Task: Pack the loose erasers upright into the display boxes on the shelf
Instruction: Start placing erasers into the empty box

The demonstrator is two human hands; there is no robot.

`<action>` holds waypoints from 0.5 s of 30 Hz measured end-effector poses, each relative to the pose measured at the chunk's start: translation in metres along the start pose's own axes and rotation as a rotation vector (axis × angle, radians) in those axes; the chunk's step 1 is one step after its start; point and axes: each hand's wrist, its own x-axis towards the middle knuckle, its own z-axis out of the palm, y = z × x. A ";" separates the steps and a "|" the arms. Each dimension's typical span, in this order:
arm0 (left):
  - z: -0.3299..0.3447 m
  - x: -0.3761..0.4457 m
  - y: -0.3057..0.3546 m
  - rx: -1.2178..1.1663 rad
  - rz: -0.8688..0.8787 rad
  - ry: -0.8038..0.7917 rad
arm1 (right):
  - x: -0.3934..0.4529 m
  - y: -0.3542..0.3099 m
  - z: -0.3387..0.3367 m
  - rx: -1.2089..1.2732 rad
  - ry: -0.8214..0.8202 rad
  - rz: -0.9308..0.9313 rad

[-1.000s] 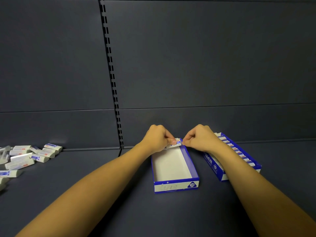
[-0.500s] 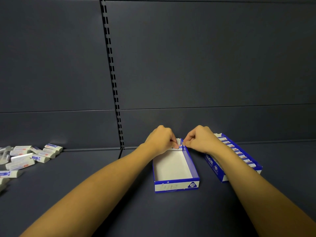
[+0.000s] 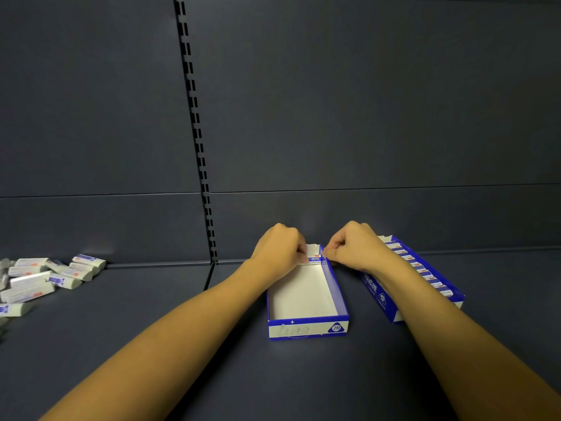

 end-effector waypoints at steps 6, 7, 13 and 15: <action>0.005 0.003 0.000 -0.024 -0.070 -0.028 | -0.002 0.000 0.000 0.000 0.016 -0.003; 0.004 0.003 -0.001 -0.020 -0.064 -0.037 | -0.002 0.000 0.001 0.001 0.017 -0.003; 0.004 0.002 -0.009 0.034 -0.001 -0.079 | 0.000 0.000 0.002 -0.002 0.011 -0.005; 0.004 0.003 -0.008 0.051 -0.001 -0.067 | 0.000 0.000 0.003 -0.006 0.018 -0.011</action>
